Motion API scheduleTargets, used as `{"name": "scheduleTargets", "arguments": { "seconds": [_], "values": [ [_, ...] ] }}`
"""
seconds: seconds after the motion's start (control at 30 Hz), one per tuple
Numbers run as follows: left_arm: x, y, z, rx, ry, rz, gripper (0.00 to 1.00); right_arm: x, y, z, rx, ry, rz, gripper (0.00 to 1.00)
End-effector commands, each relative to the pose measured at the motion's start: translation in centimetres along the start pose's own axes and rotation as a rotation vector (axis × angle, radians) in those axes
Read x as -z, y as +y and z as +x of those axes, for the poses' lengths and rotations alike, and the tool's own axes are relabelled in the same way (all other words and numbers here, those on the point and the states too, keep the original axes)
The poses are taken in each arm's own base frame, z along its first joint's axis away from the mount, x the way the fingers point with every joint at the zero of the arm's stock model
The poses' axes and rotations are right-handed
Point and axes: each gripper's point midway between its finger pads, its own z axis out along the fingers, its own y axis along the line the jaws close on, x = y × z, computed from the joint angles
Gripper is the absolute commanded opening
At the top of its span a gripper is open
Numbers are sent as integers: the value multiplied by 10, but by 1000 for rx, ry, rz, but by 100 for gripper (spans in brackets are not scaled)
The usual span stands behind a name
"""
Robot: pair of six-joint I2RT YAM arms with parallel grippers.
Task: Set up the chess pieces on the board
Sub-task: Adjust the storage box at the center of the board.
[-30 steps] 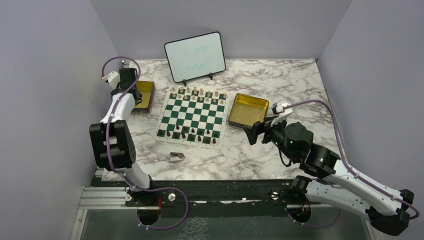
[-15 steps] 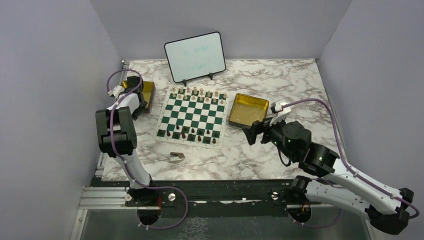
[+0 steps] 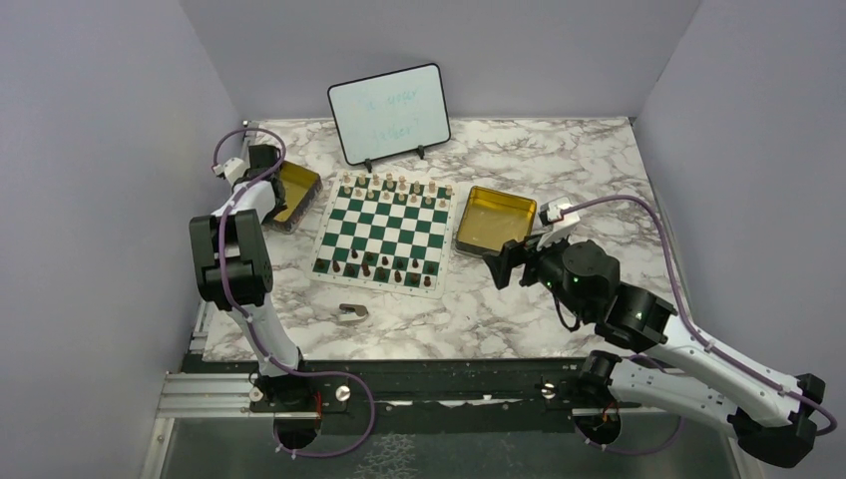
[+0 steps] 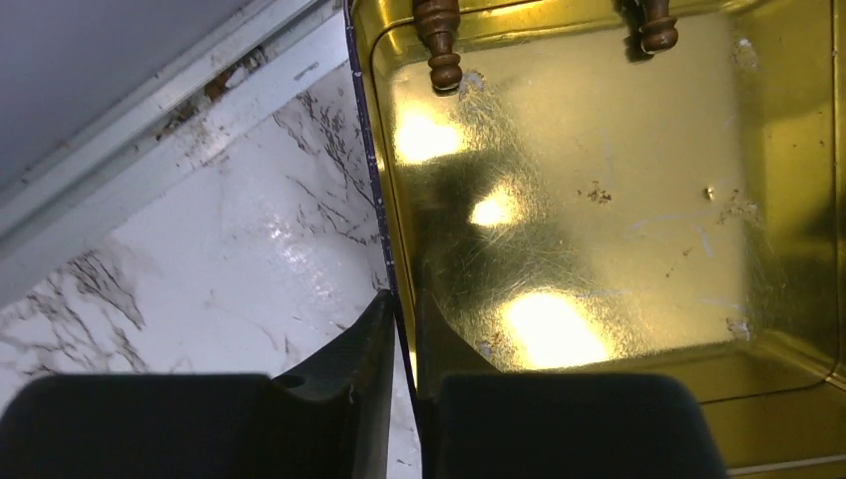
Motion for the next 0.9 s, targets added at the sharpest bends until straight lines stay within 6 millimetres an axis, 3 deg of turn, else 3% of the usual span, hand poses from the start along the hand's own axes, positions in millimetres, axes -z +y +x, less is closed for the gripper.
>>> {"name": "scheduleTargets", "arguments": {
  "seconds": [0.0, 0.13, 0.5, 0.7, 0.87],
  "values": [
    [14, 4, -44, -107, -134, 9, 8, 6, -1, -15, -27, -46, 2, 100],
    [14, 5, -49, -146, -145, 18, 0, 6, -1, -15, -28, -45, 3, 100],
    [7, -8, -70, -368, -195, 148, 0, 9, -7, -12, -38, -44, 28, 100],
    [14, -27, -57, -546, -162, 327, 0, 7, -8, -11, -29, -45, 36, 100],
    [14, -25, -59, -628, -171, 328, 0, 6, -9, -13, -10, -43, 43, 100]
  ]
}}
